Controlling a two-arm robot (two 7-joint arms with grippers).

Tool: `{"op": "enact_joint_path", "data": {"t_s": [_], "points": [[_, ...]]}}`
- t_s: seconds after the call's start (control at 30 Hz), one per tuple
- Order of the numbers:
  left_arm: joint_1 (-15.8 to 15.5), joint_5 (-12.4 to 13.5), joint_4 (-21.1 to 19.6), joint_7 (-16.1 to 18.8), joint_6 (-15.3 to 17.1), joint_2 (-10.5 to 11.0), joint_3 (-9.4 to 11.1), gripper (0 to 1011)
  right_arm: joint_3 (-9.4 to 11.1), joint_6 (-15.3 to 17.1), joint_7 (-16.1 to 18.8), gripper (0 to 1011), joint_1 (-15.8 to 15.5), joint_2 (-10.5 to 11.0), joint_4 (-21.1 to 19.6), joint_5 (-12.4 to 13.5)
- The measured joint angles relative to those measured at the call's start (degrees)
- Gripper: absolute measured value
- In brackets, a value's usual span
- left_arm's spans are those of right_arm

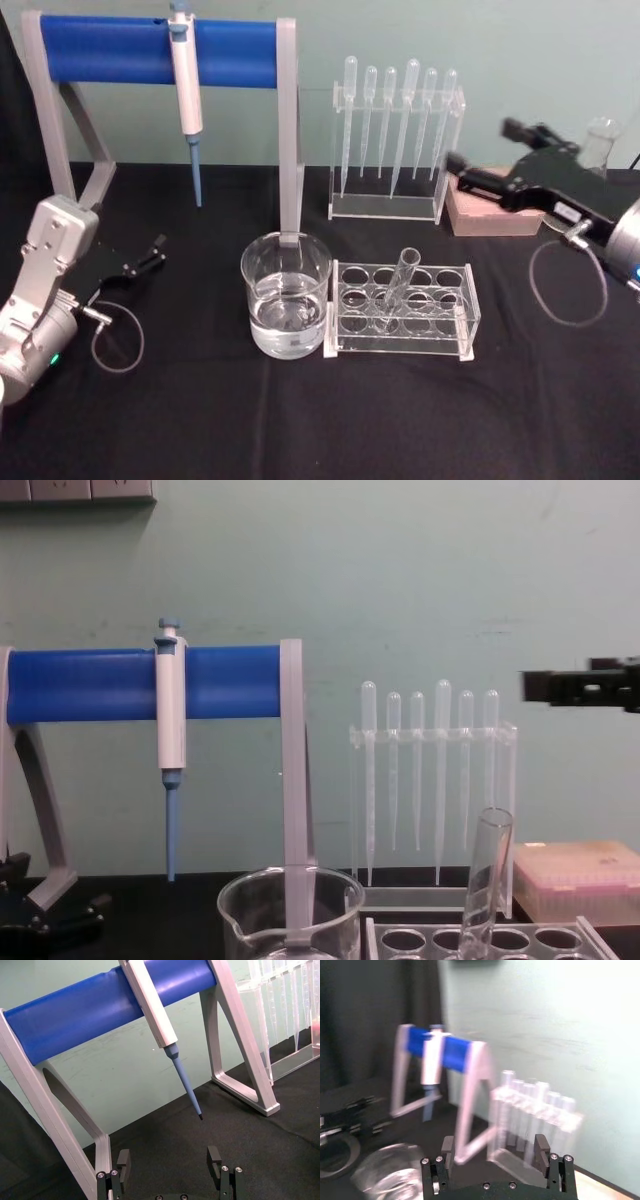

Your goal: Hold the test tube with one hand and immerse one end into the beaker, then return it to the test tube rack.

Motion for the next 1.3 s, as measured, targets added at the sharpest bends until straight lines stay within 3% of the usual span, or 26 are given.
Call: {"op": "enact_joint_path", "data": {"t_s": [0.07, 0.13, 0.23, 0.53, 0.87, 1.3], "points": [[0.0, 0.0, 0.0, 0.0, 0.0, 0.0, 0.0, 1000, 1.8, 0.2, -4.1, 1003, -2.1, -1.0, -0.2, -0.6], [0.0, 0.0, 0.0, 0.0, 0.0, 0.0, 0.0, 1000, 2.2, 0.2, -5.5, 1003, -2.7, -1.4, -0.2, -1.0], [0.0, 0.0, 0.0, 0.0, 0.0, 0.0, 0.0, 1000, 3.6, 0.2, -11.3, 1003, -5.2, -2.9, 0.4, -3.6], [0.0, 0.0, 0.0, 0.0, 0.0, 0.0, 0.0, 1000, 4.9, 2.0, -18.4, 1003, -7.9, -5.9, 2.9, -7.5], [0.0, 0.0, 0.0, 0.0, 0.0, 0.0, 0.0, 1000, 5.8, 3.4, -17.5, 1003, -8.0, -7.7, 5.1, -7.6], [0.0, 0.0, 0.0, 0.0, 0.0, 0.0, 0.0, 1000, 5.9, 3.3, -17.2, 1003, -8.1, -7.7, 5.1, -7.3]]}}
